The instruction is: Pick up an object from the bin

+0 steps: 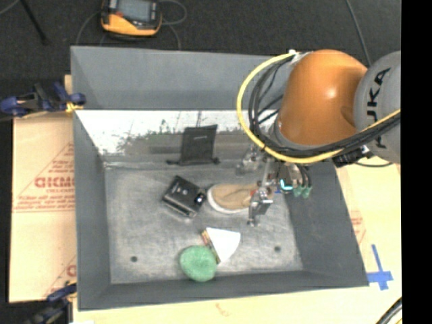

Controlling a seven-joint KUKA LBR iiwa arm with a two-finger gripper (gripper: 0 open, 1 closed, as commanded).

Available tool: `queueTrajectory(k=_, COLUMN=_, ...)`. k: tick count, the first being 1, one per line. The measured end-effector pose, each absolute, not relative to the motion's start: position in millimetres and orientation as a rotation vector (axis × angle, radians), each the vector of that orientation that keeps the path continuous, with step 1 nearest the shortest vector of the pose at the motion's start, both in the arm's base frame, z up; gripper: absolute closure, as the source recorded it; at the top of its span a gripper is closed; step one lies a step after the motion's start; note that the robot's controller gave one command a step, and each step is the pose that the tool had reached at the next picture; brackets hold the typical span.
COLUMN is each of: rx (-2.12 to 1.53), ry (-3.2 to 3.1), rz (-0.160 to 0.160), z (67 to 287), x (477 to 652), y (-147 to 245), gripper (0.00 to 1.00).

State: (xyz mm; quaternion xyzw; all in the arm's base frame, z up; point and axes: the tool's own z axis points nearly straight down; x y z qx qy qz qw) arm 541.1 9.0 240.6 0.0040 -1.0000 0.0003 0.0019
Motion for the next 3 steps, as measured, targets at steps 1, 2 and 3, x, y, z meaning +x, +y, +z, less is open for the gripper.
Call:
queueTrajectory(k=1, rx=0.012, ry=-3.146, rz=0.000, z=244.7, x=542.5, y=9.1, gripper=1.00)
queueTrajectory(k=2, rx=0.012, ry=-3.146, rz=0.000, z=244.7, x=542.5, y=9.1, gripper=1.00)
queueTrajectory(k=3, rx=0.093, ry=-3.151, rz=0.002, z=212.0, x=545.9, y=8.7, gripper=1.00)
